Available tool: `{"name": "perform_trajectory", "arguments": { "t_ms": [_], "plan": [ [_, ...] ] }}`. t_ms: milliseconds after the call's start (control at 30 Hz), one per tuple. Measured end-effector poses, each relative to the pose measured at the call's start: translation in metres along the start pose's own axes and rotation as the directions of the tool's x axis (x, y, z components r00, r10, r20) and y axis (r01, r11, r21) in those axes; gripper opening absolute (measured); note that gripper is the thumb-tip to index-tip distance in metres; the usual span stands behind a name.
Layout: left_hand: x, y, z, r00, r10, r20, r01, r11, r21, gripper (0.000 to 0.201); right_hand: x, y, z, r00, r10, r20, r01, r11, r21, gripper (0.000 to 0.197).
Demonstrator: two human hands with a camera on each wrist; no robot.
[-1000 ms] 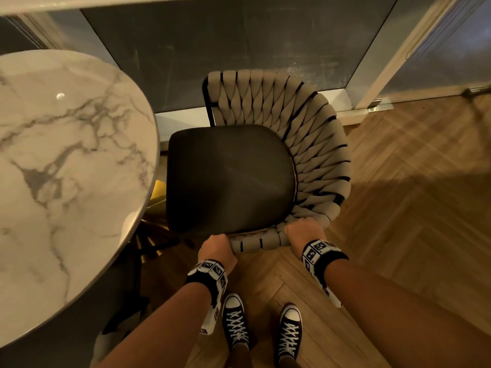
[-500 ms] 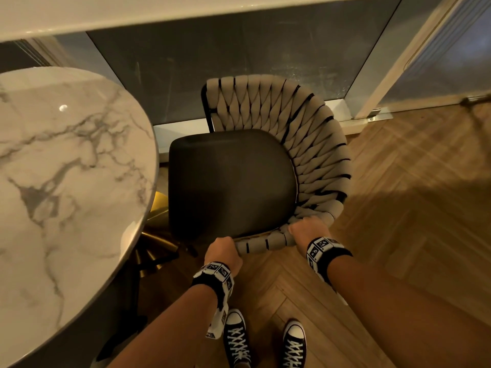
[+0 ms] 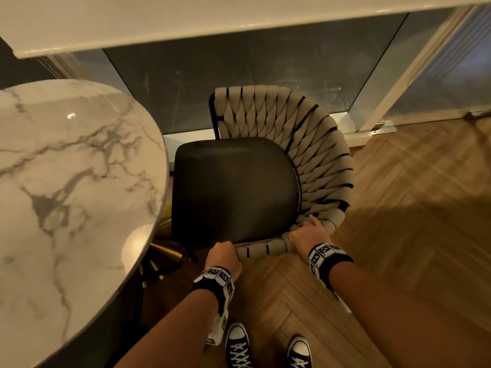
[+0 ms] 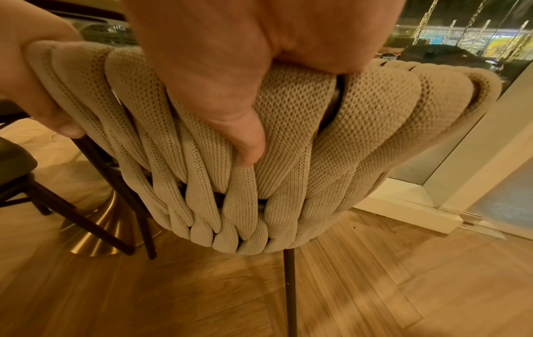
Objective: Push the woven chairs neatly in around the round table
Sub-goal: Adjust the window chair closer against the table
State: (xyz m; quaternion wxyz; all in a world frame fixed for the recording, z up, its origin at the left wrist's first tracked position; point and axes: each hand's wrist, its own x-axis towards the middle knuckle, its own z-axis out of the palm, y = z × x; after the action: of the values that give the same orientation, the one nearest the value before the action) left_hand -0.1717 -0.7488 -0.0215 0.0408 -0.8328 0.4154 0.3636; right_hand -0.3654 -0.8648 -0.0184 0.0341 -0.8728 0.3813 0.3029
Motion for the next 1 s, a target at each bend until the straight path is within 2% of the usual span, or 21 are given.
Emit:
{"name": "perform_trajectory", "arguments": {
  "t_ms": [300,433,633,733,800,900,967,1000],
  "plan": [
    [0.000,0.000,0.002,1.000,0.013,-0.014,-0.013,1.000,0.006,0.012,0.000,0.001,0.001,1.000,0.009,-0.004,-0.009,1.000,0.010,0.016],
    [0.001,-0.002,0.003,1.000,0.008,-0.024,-0.009,1.000,-0.019,0.013,0.000,0.001,0.002,0.999,0.009,-0.038,-0.007,0.999,0.046,0.019],
    [-0.001,-0.006,0.003,0.999,0.033,-0.014,-0.033,0.999,0.029,0.013,-0.004,0.002,0.007,0.996,0.010,-0.093,0.002,0.990,0.138,0.018],
    [-0.001,-0.010,0.003,0.999,0.053,-0.005,-0.053,0.999,-0.006,0.018,-0.011,-0.002,0.016,0.982,0.069,-0.177,-0.031,0.977,0.210,0.031],
    [-0.004,-0.015,0.002,0.996,0.085,0.028,-0.083,0.995,-0.046,0.022,-0.021,-0.009,0.020,0.975,0.125,-0.184,-0.072,0.960,0.270,0.046],
    [-0.018,-0.031,0.000,0.985,0.163,0.057,-0.151,0.972,-0.182,0.038,-0.041,-0.024,0.018,0.968,0.219,-0.125,-0.144,0.887,0.439,0.063],
    [-0.034,-0.048,-0.003,0.984,0.172,0.049,-0.156,0.958,-0.240,0.052,-0.057,-0.035,0.013,0.969,0.239,-0.063,-0.162,0.804,0.573,0.072],
    [-0.044,-0.060,-0.003,0.985,0.158,0.063,-0.137,0.957,-0.256,0.052,-0.066,-0.041,0.010,0.969,0.242,-0.038,-0.165,0.761,0.628,0.073]
  ]
}}
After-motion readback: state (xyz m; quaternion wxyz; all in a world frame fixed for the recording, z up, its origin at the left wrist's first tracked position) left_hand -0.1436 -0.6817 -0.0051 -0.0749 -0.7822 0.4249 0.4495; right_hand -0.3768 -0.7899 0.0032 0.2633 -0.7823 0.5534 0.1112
